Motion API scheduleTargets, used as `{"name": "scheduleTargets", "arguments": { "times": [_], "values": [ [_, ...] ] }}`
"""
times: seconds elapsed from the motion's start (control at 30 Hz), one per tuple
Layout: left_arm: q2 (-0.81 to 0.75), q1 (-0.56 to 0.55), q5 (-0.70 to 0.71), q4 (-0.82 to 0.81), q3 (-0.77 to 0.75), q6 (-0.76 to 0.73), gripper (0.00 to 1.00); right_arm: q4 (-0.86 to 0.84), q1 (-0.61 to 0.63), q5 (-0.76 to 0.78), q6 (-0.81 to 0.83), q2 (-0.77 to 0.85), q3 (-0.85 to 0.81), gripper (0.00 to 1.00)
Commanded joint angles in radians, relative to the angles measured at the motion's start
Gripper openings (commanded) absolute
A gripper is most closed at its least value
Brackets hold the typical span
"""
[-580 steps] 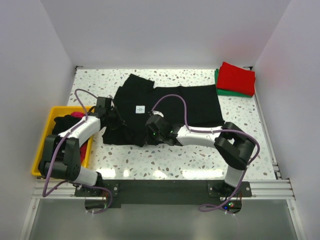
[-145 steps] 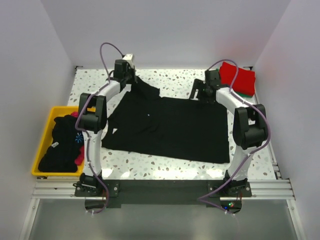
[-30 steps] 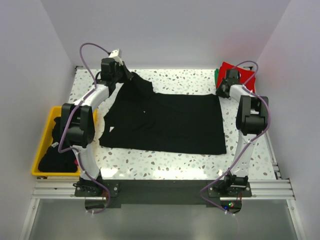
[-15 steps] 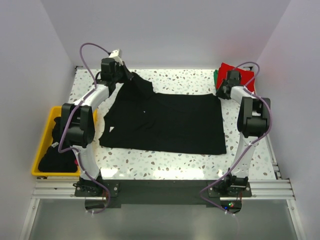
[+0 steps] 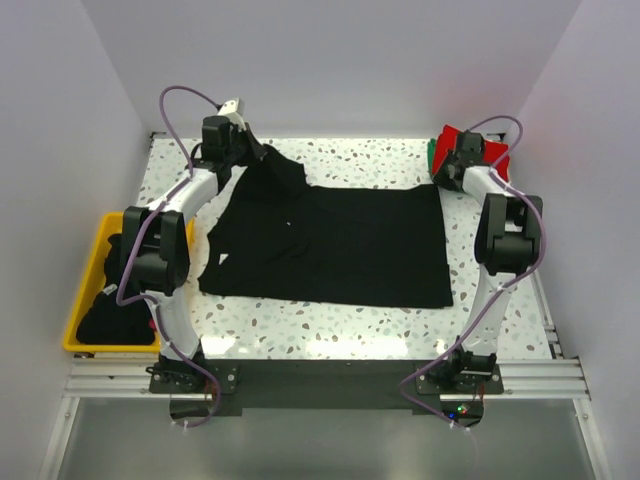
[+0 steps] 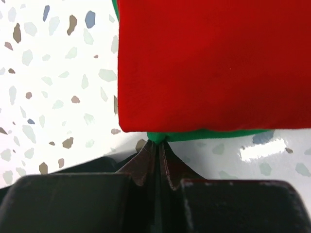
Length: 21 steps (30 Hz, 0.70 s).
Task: Fold and stack the t-shirts
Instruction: Fold the tshirt
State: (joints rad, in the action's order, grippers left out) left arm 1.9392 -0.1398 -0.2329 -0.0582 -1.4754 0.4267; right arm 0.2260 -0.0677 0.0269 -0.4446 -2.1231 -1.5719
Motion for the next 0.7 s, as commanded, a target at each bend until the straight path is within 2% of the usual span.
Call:
{"name": "scheduleTargets", "arguments": {
  "times": [0.0, 0.17, 0.2, 0.33, 0.5, 0.67],
  "values": [
    [-0.037, 0.0, -0.019, -0.023, -0.029, -0.017, 0.0, 0.016, -0.004, -0.025, -0.011, -0.052, -0.082, 0.06],
    [-0.034, 0.002, -0.023, -0.025, -0.031, -0.016, 0.0, 0.062, -0.015, -0.016, -0.005, -0.126, -0.171, 0.14],
    [-0.036, 0.002, -0.022, -0.025, -0.031, -0.017, 0.0, 0.071, -0.017, -0.007, 0.0, -0.132, -0.183, 0.2],
    [-0.029, 0.003, -0.023, -0.022, -0.034, -0.017, 0.0, 0.114, -0.029, 0.019, 0.014, -0.152, -0.226, 0.3],
    [-0.028, 0.008, -0.025, -0.02, -0.034, -0.019, 0.0, 0.096, -0.041, 0.025, 0.029, -0.124, -0.186, 0.43],
    [-0.028, 0.009, -0.028, -0.022, -0.033, -0.016, 0.0, 0.036, -0.034, -0.002, 0.035, -0.092, -0.123, 0.47]
  ]
}}
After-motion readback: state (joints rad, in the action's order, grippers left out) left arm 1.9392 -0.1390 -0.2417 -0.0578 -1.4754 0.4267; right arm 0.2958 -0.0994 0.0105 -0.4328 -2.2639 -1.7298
